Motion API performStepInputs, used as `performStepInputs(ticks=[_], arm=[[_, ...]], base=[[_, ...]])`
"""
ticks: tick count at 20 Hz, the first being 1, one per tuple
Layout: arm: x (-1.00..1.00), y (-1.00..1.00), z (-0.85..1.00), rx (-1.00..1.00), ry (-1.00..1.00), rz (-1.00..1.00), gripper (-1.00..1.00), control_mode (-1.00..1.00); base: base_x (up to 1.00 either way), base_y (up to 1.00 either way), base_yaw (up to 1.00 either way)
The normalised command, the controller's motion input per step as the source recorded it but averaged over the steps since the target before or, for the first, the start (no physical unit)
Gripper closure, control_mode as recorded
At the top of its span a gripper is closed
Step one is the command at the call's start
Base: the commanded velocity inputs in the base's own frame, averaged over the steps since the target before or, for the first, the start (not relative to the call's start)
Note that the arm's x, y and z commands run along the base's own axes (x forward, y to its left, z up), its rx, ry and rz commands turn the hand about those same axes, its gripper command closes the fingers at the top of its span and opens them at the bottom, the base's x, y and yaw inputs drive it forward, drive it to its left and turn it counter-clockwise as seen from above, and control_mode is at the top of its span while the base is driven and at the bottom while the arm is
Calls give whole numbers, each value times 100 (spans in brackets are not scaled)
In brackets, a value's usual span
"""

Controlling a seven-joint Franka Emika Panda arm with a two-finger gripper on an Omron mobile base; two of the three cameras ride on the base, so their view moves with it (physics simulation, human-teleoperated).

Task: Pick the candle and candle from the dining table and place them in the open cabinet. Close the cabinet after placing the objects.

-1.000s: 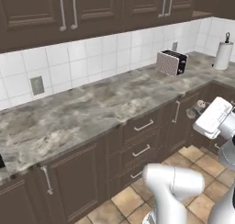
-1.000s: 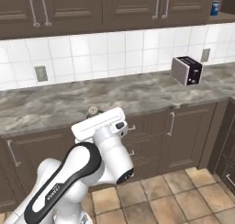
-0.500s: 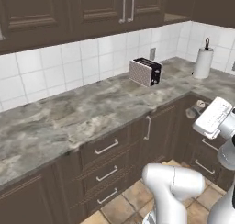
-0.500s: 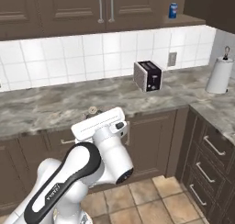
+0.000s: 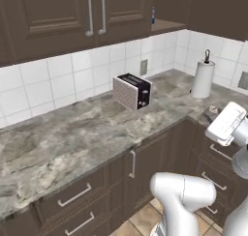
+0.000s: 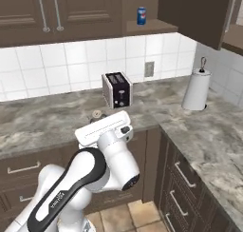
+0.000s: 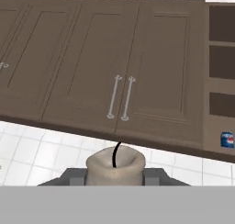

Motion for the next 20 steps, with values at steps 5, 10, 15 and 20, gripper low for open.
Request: performStepInputs(ticks=[5, 10, 15, 20], arm=[[0, 0, 0, 0, 0, 0, 100, 100], [0, 0, 0, 0, 0, 0, 100, 100], [0, 0, 0, 0, 0, 0, 100, 100], [0, 0, 0, 0, 0, 0, 100, 100]], base=[[100, -7, -7], [97, -8, -13], [68, -63, -19], [3, -91, -15]])
